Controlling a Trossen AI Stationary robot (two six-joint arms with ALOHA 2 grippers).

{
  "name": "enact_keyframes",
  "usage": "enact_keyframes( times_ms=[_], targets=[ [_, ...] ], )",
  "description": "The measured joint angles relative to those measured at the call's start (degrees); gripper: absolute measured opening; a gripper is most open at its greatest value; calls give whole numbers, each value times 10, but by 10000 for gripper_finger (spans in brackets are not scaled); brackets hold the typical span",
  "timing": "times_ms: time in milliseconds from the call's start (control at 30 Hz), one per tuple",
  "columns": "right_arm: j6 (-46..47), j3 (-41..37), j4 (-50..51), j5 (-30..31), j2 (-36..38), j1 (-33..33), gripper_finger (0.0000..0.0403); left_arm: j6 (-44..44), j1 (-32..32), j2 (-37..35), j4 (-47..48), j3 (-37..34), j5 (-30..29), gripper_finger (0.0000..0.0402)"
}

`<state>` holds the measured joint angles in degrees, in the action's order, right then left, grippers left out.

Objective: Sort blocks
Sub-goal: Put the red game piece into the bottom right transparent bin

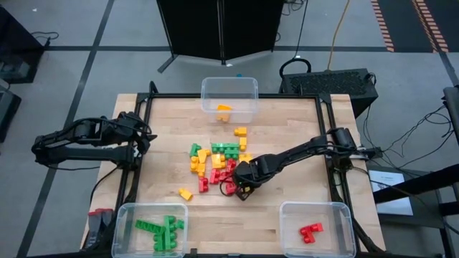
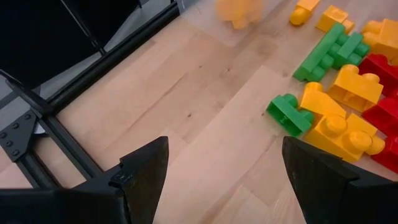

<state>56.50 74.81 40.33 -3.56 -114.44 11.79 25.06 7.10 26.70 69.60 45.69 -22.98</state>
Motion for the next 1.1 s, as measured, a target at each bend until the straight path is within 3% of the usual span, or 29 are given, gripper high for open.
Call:
enact_keyframes(
  times_ms=[400,733,900,1100],
  targets=[
    [-92,206,262,66,-4,0,7,-5,0,0,2,0,0,287],
    [-106,398,431,66,-3,29,6,-5,0,0,3,0,0,287],
    [-73,513,498,66,2,87,5,-5,0,0,3,0,0,287],
    [54,545,498,79,38,185,5,-6,0,0,4,0,0,287]
  ],
)
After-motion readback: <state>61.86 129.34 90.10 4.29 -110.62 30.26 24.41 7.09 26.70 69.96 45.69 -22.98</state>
